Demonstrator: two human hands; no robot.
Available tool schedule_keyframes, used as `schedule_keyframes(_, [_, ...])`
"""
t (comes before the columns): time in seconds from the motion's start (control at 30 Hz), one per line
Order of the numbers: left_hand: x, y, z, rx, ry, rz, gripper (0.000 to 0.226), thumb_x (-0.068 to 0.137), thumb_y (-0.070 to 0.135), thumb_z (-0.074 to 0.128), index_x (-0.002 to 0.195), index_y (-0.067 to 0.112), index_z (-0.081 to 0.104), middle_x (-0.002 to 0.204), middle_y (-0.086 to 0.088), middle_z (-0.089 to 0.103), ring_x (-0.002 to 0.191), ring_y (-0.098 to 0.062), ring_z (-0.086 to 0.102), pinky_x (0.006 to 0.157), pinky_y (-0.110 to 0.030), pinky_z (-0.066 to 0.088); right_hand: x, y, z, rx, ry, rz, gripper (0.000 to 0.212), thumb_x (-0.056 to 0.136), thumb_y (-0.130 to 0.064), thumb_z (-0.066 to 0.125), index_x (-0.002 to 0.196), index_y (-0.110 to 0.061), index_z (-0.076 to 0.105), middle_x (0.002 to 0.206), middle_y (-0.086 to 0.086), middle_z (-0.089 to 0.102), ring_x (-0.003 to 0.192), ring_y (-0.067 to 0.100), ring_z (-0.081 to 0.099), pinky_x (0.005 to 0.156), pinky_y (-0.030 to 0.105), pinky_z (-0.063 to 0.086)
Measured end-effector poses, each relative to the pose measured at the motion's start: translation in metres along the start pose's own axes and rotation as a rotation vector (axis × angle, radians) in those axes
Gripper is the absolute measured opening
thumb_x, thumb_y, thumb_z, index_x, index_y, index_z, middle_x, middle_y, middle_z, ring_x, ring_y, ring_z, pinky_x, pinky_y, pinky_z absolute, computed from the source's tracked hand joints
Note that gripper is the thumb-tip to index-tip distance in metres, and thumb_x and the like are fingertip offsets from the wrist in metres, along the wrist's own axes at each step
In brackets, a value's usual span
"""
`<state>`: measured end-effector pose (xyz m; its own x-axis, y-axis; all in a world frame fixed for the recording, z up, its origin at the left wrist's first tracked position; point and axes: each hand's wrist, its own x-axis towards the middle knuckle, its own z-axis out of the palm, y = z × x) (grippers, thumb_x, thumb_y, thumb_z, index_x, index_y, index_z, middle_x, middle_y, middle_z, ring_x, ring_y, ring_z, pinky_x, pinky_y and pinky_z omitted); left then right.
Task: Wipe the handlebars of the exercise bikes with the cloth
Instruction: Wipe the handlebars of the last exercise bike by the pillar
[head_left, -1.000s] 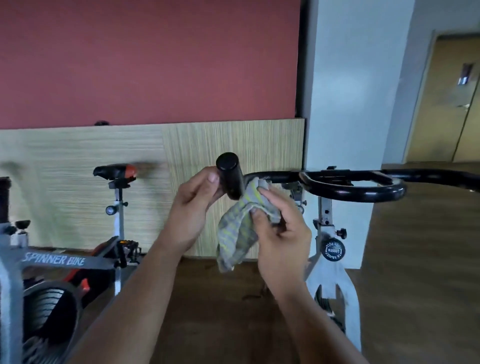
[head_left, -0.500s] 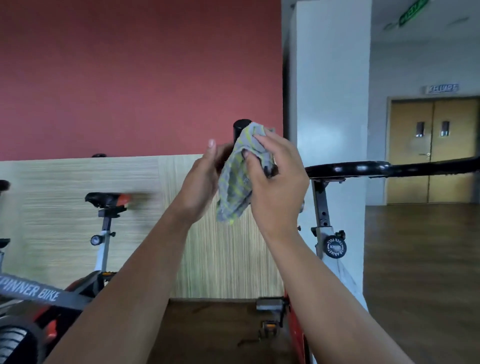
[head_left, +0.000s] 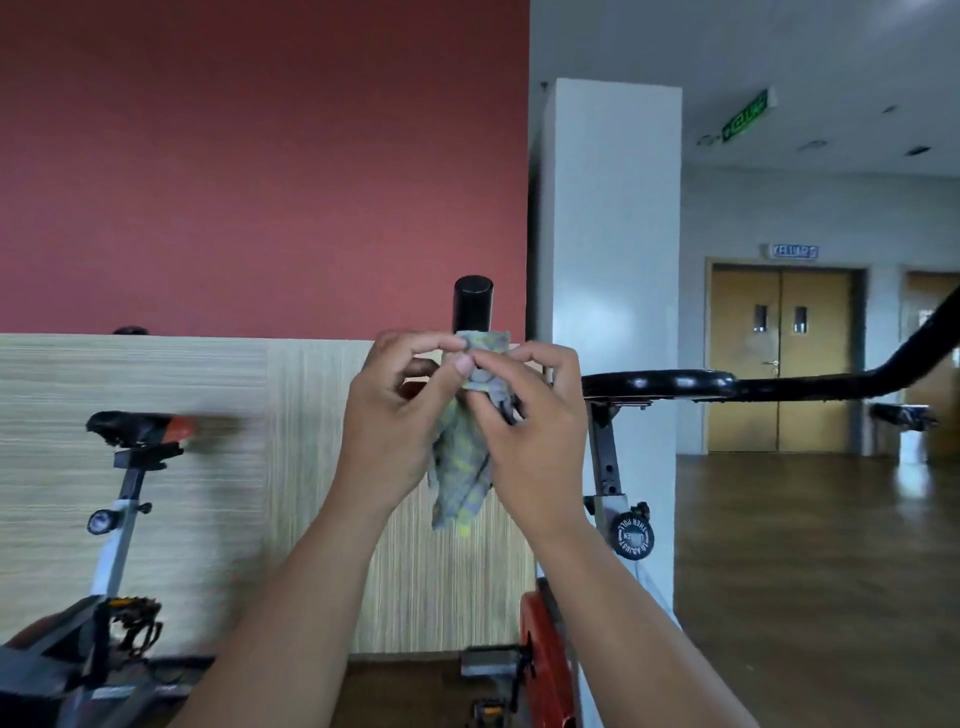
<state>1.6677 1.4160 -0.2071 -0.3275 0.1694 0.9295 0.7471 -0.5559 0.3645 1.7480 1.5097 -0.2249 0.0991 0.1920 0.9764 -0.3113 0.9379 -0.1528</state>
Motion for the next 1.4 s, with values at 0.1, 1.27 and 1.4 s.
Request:
schedule_keyframes(0.1, [-0.006, 0.001, -0.002, -0.127, -0.016, -0.079, 0.018, 0.088, 0.017, 0.073, 0.101, 0.028, 0.069, 0.102, -0.003, 0.071, 0.086, -0.011, 0.067, 0.075, -0.024, 0.052, -0.003, -0.003, -0.009, 0.092, -0.113, 0.036, 0.036, 0.083, -0.001, 0.075, 0.115, -0.017, 0.073, 0.115, -0.004, 0.055, 0.114, 0.001, 0.056, 0.097, 0.02, 0.046])
schedule_keyframes(1.27, [-0.017, -0.052, 0.028, 0.534, 0.289, 0.53, 0.035, 0.099, 0.008, 0.056, 0.131, -0.006, 0.056, 0.138, -0.011, 0.052, 0.131, -0.024, 0.051, 0.114, -0.028, 0.039, 0.045, 0.025, -0.008, 0.498, -0.275, 0.329, 0.022, 0.091, -0.002, 0.068, 0.093, -0.023, 0.072, 0.085, -0.01, 0.075, 0.085, 0.008, 0.071, 0.074, 0.018, 0.053])
schedule_keyframes(1.4, [-0.016, -0.05, 0.025, 0.523, 0.284, 0.505, 0.033, 0.1, 0.006, 0.055, 0.131, 0.0, 0.058, 0.139, -0.012, 0.054, 0.132, -0.02, 0.052, 0.112, -0.024, 0.039, 0.046, 0.027, -0.008, 0.498, -0.28, 0.324, 0.022, 0.091, -0.002, 0.068, 0.093, -0.023, 0.073, 0.086, -0.008, 0.076, 0.086, 0.009, 0.072, 0.077, 0.021, 0.054])
